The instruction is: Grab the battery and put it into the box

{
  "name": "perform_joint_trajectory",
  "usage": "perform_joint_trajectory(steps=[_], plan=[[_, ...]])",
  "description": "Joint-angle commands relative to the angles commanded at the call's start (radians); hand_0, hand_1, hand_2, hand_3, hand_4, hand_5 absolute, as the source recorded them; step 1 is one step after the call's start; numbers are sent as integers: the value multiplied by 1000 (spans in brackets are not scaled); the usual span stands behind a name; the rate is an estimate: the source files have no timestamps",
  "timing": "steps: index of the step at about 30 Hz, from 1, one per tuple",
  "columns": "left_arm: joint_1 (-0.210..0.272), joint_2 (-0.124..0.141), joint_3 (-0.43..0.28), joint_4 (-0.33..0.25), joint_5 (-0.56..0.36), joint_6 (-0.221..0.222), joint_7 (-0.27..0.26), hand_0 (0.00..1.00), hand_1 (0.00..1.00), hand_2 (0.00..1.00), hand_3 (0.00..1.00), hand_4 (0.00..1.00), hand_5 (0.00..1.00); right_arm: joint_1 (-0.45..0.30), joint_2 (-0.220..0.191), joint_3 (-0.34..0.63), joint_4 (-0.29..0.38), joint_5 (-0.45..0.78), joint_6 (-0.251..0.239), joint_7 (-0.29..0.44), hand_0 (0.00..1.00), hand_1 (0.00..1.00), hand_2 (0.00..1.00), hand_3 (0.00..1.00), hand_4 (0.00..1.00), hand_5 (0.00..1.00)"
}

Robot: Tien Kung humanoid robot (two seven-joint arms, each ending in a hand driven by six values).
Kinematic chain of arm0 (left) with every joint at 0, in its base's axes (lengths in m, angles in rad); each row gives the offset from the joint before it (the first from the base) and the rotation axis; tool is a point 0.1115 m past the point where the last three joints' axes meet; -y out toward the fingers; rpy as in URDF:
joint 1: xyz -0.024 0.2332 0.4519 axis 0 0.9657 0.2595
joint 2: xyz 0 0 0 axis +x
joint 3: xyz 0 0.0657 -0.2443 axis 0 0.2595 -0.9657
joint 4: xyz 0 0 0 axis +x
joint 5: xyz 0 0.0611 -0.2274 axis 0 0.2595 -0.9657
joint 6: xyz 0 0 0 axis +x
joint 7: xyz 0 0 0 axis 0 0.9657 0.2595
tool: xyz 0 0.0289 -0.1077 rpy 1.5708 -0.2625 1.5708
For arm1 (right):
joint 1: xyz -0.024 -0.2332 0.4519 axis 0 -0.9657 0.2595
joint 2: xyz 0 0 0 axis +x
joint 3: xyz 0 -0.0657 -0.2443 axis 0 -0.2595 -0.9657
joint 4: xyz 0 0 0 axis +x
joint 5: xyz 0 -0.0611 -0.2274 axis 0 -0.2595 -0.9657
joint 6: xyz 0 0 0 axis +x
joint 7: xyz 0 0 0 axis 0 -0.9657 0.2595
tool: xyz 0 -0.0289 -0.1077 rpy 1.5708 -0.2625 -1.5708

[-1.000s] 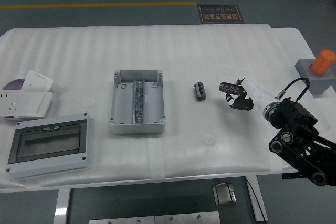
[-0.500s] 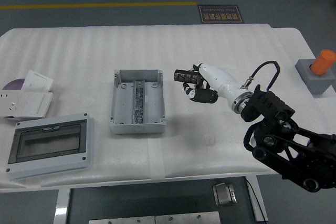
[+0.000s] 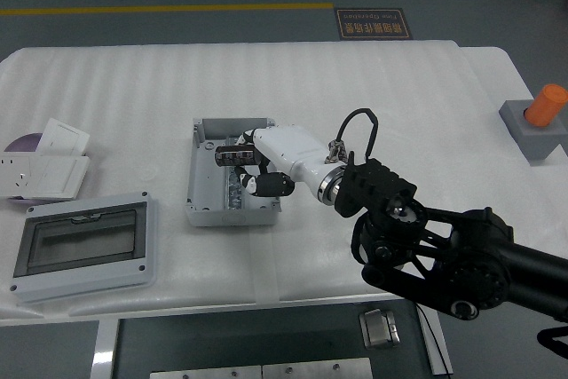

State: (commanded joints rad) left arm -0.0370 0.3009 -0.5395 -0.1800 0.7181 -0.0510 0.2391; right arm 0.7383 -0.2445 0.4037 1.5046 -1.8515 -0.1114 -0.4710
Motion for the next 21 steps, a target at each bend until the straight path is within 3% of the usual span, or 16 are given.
perform_joint_trajectory(steps=[1, 6, 7, 12, 13, 14, 21], plan=[[0, 2, -3, 0, 2, 0, 1, 649, 657, 526, 563, 594, 410, 6, 4, -5, -11, -4, 0, -1, 655, 718, 735, 853, 566, 422], [2, 6, -8, 0, 8, 0, 2, 649, 657, 526, 563, 594, 410, 13, 19, -12, -49, -13, -2, -3, 655, 718, 735, 853, 566, 422], [2, 5, -9, 0, 9, 0, 2, 648, 657, 523, 555, 582, 400, 13, 23, -13, -55, -13, -4, -1, 767, 816, 845, 946, 688, 483], [0, 2, -3, 0, 5, -1, 0, 648, 657, 523, 555, 582, 400, 4, 32, -2, -76, -12, -19, 9, 767, 816, 845, 946, 688, 483], [-1, 2, -3, 0, 5, -1, 0, 648, 657, 517, 554, 574, 392, 1, 31, 5, -79, -11, -22, 12, 811, 849, 884, 996, 765, 510], [-1, 1, -3, 0, 5, -1, 0, 648, 657, 517, 554, 574, 392, -2, 28, 14, -81, -10, -25, 16, 811, 849, 884, 996, 765, 510], [-2, 0, 1, 0, 0, -1, -1, 648, 656, 515, 551, 572, 397, 16, -71, 75, -146, 19, -35, 35, 817, 846, 882, 996, 793, 515]])
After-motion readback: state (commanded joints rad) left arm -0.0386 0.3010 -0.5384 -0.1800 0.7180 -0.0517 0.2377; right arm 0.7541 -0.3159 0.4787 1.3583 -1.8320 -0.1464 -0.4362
